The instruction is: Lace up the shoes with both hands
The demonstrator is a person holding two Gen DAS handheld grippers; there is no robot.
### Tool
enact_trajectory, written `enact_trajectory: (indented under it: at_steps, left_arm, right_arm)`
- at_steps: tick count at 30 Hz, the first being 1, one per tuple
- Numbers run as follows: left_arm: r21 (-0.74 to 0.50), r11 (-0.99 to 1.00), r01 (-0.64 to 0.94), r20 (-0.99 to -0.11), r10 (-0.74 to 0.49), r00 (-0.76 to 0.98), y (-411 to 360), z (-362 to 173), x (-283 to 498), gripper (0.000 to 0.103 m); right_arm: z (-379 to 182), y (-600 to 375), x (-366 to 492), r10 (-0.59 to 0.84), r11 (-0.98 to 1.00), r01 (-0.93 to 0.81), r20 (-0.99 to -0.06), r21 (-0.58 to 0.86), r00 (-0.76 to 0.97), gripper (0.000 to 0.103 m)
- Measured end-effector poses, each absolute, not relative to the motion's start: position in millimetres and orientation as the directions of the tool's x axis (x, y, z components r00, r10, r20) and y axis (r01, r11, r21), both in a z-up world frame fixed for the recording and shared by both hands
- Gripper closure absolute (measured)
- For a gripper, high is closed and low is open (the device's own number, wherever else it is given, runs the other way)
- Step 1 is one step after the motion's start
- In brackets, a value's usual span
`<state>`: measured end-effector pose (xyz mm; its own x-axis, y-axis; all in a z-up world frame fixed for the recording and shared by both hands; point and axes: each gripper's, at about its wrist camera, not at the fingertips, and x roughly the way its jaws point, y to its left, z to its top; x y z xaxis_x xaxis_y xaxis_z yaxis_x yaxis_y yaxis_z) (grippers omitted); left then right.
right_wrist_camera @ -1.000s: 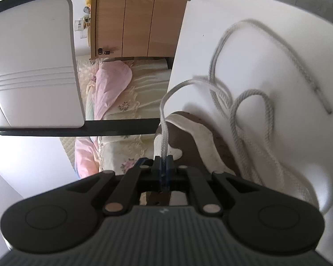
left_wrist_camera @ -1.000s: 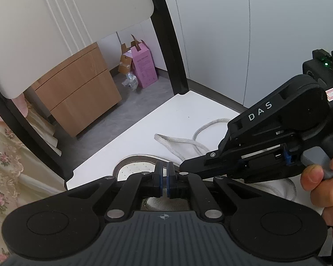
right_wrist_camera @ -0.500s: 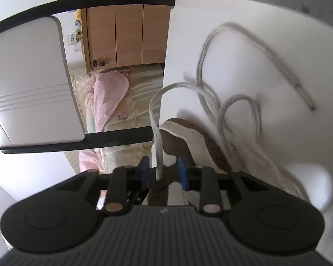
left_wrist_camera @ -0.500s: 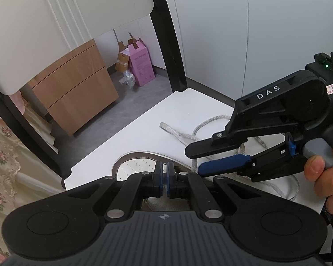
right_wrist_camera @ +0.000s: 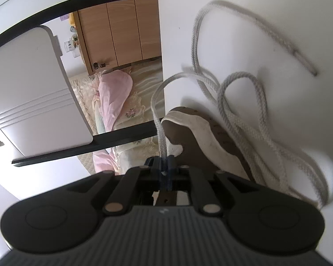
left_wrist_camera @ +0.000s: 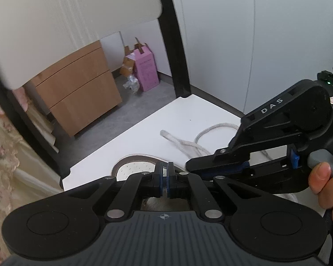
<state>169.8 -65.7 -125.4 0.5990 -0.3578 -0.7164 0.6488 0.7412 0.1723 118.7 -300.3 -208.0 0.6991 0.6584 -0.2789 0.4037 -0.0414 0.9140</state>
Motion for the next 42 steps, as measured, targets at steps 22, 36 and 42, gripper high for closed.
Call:
enact_trajectory:
  at_steps: [22,36,42]
  left_arm:
    - [-0.025,0.925,0.380,-0.569,-0.326,0.755,-13,-102,81,0.097]
    - [0.035,0.918,0.396,-0.548,-0.314,0.776,-19,-107,75,0.076]
    - [0.073,0.907,0.415,-0.536,-0.315,0.783,-25,-108,69,0.067]
  right_arm:
    - [-172,-298,124,0.570,0.253,0.303,-0.395,0.919,0.721,0.075]
    - [-180,-285,133,0.585,0.243,0.323,-0.404,0.915,0.703,0.099]
    - [-181,-284,129,0.588,0.229,0.344,-0.411,0.911,0.697,0.100]
